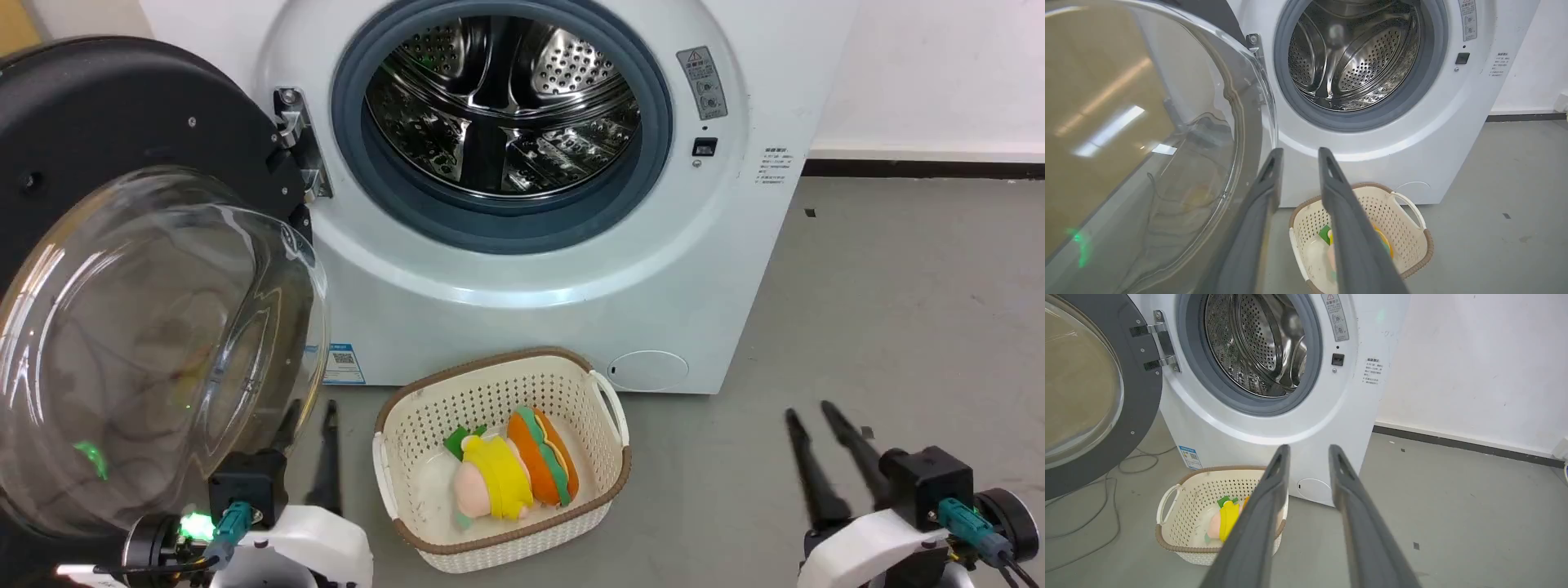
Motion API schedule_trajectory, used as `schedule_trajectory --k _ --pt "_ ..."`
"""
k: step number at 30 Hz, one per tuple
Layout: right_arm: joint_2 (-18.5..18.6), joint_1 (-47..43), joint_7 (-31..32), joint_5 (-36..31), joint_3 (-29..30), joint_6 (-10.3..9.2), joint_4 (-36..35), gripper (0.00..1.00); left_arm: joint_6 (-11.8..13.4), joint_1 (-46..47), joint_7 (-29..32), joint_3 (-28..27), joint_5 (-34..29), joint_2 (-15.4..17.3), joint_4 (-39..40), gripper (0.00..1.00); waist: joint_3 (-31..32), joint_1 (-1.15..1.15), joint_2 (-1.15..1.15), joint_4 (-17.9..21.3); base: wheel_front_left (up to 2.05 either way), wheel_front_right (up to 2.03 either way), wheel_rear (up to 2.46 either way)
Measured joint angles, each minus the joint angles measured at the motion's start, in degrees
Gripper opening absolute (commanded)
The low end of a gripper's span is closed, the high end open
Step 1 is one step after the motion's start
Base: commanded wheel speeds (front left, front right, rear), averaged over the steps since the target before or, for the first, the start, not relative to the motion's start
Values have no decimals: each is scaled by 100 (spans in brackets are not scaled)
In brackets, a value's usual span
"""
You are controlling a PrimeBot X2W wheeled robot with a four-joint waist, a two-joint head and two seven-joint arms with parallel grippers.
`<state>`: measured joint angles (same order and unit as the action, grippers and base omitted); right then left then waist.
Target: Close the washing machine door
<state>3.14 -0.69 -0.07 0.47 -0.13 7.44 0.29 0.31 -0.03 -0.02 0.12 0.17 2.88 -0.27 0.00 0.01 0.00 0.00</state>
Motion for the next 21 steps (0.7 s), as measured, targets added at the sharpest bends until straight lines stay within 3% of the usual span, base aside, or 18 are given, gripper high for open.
schedule_trajectory --k 21 --pt "0 -3 -177 70 79 0 1 100 59 0 -167 97 2 -1 -21 100 -15 0 0 -70 0 0 0"
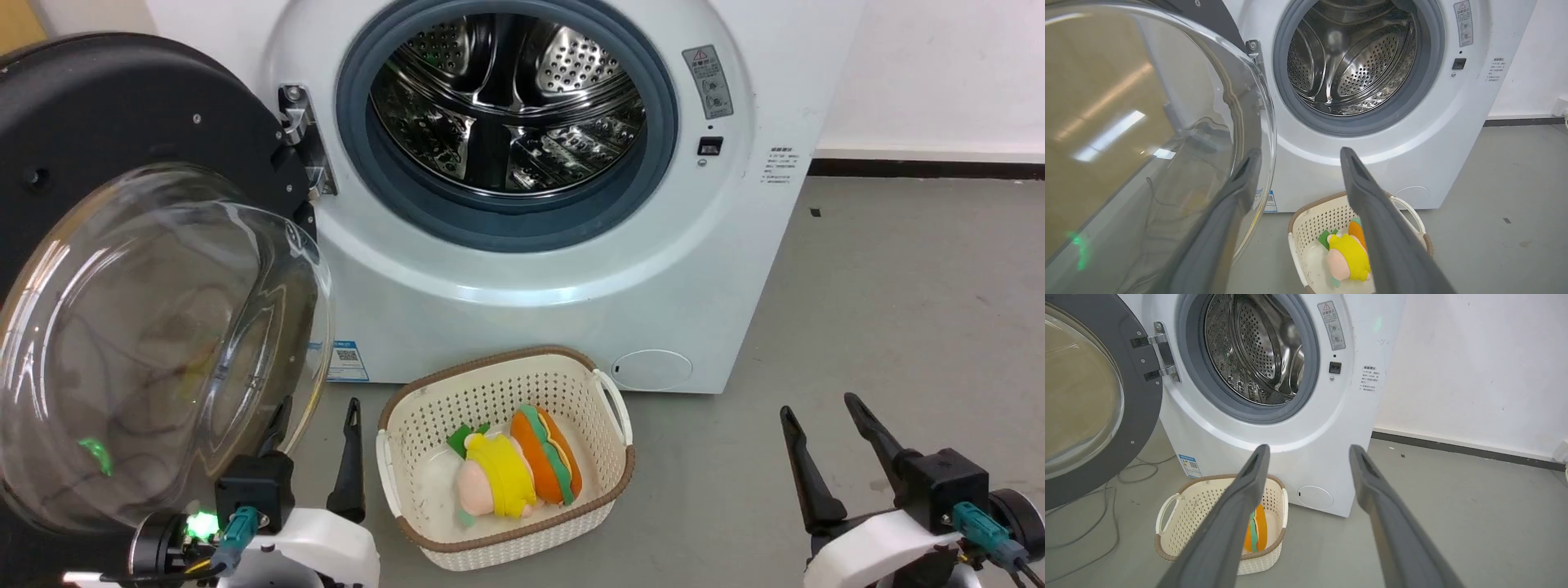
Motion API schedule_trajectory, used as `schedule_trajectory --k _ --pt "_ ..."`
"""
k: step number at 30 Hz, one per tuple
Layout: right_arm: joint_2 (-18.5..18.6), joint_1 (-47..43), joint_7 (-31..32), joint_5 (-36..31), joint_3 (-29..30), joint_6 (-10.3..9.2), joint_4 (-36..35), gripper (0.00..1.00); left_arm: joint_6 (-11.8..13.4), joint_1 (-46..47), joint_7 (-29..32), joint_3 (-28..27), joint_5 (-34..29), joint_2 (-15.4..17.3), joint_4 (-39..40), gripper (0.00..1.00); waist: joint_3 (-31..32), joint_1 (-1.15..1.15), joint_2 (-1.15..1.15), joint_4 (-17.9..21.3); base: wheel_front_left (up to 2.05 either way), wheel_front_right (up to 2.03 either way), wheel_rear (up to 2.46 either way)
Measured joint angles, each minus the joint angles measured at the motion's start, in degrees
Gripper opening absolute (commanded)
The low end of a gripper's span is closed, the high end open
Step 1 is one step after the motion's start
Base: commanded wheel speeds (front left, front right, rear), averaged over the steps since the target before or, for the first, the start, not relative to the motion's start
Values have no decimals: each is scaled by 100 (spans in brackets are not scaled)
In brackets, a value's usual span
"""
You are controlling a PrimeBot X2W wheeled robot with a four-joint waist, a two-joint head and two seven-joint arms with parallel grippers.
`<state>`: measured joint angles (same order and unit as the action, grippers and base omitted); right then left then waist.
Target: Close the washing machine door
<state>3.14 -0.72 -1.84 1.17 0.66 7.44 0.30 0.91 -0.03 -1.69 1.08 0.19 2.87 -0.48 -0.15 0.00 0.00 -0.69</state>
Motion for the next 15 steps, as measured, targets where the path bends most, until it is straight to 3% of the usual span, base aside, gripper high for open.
schedule_trajectory --k 15 --pt "0 -5 -181 1 -13 0 -46 100 82 0 -192 70 41 0 -3 100 -15 0 0 -279 0 0 0"
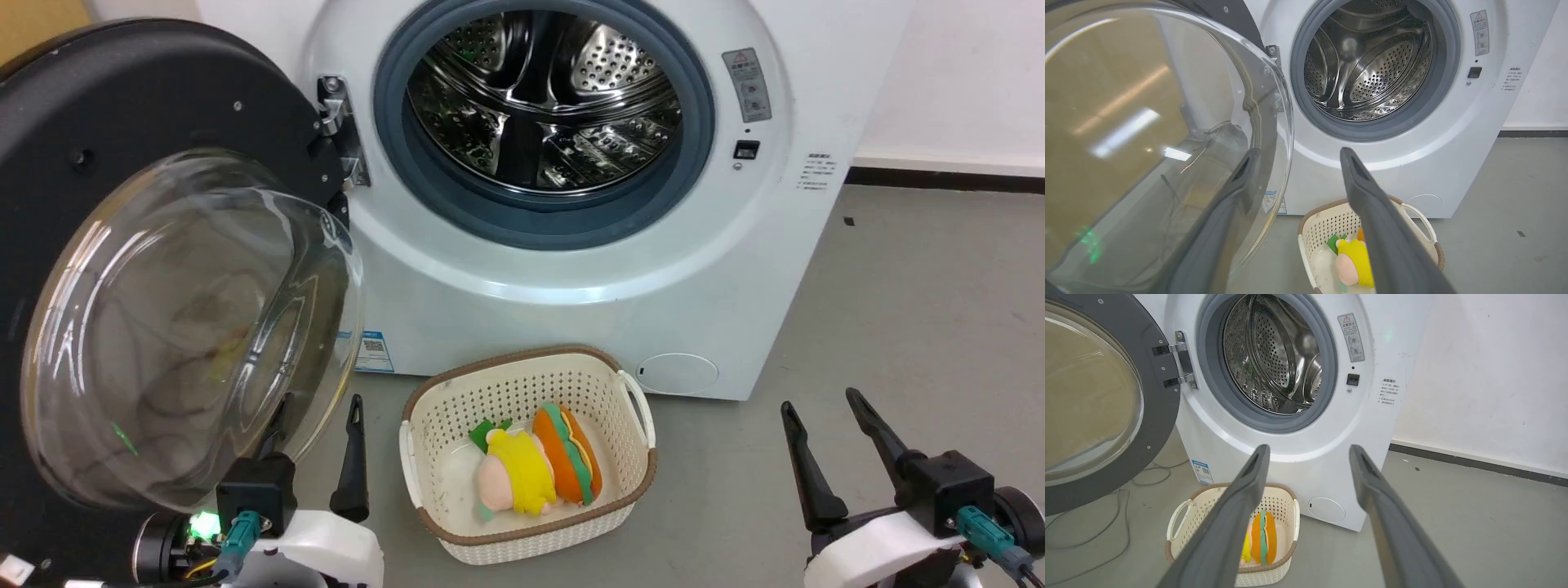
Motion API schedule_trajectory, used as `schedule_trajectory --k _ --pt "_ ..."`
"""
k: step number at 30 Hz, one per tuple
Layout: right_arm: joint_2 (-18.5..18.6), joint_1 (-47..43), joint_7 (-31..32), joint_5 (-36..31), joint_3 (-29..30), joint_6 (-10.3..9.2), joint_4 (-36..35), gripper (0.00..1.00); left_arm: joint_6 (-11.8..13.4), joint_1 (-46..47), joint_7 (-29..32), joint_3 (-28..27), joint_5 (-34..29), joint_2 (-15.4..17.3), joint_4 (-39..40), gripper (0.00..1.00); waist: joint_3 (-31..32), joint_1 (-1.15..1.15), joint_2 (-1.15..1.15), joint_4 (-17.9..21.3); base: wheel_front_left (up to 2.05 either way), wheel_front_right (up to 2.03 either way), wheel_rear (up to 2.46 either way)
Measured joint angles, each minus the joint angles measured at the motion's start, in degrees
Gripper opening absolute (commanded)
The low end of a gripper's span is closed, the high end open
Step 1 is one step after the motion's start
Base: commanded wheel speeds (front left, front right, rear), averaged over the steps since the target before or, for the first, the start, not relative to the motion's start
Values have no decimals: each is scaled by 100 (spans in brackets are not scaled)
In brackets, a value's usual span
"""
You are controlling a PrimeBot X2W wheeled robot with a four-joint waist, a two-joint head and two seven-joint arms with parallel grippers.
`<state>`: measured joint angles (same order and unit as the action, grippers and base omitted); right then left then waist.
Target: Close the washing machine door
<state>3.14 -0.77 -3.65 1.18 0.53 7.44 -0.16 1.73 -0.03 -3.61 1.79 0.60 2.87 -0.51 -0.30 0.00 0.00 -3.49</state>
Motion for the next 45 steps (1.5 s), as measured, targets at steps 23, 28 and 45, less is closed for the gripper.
schedule_trajectory --k 23,28,45 --pt "0 -8 -260 92 -4 0 191 100 140 -1 -263 133 20 0 3 100 -40 0 0 -835 0 0 0" --pt "0 -8 -331 93 -12 0 216 100 171 -1 -335 156 59 0 3 100 -45 0 0 -1045 0 0 0" --pt "0 12 -526 94 -170 0 385 100 369 -8 -530 179 115 0 109 100 -145 0 0 -1564 0 0 0"
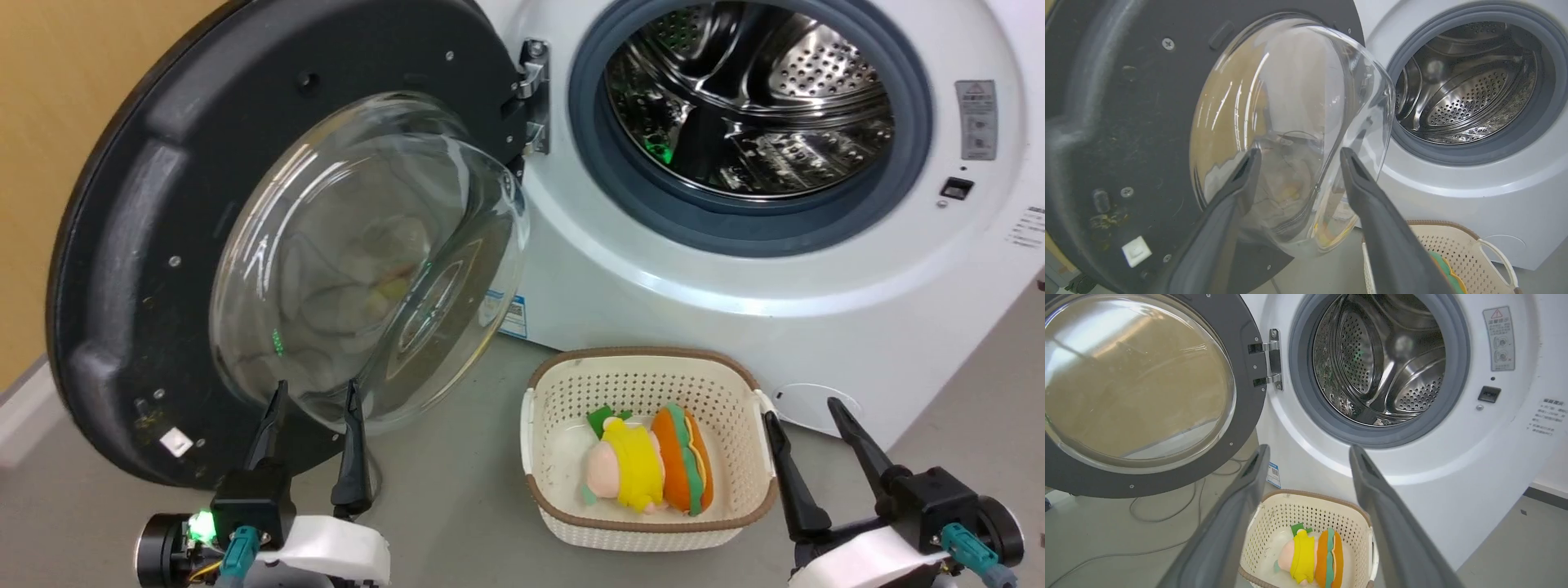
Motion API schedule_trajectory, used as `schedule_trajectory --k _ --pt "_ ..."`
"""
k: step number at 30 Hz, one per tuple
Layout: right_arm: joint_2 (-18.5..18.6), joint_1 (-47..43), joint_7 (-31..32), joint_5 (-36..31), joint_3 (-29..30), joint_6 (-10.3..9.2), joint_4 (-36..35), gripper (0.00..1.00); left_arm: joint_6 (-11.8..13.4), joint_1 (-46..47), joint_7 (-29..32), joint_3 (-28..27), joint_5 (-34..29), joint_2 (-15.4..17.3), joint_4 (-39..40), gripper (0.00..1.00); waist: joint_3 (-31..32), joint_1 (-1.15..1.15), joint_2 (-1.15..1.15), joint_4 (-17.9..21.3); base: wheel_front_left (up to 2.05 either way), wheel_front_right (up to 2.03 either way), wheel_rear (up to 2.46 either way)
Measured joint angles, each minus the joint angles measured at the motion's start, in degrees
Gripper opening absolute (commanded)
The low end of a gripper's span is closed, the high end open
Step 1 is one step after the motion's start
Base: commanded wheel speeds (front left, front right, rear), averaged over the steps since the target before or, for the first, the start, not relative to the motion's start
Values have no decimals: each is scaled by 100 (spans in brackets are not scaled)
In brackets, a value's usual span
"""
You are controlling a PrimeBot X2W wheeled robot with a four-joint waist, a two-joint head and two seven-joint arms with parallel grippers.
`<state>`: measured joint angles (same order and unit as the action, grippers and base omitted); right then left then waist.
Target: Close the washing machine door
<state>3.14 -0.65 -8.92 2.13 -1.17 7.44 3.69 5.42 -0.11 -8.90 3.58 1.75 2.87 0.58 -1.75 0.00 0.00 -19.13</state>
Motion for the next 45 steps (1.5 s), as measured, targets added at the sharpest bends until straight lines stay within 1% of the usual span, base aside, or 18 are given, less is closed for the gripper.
schedule_trajectory --k 14,34,45 --pt "-1 132 -167 0 -242 0 129 100 174 -117 -168 -14 47 0 138 100 -34 0 0 -369 0 0 0" --pt "-7 467 -406 57 -581 0 361 100 504 -332 -403 -45 148 0 342 100 -147 0 0 -904 0 0 0" --pt "-14 484 -534 114 -659 0 434 100 591 -354 -534 -30 190 0 397 100 -178 0 0 -1179 0 0 0"
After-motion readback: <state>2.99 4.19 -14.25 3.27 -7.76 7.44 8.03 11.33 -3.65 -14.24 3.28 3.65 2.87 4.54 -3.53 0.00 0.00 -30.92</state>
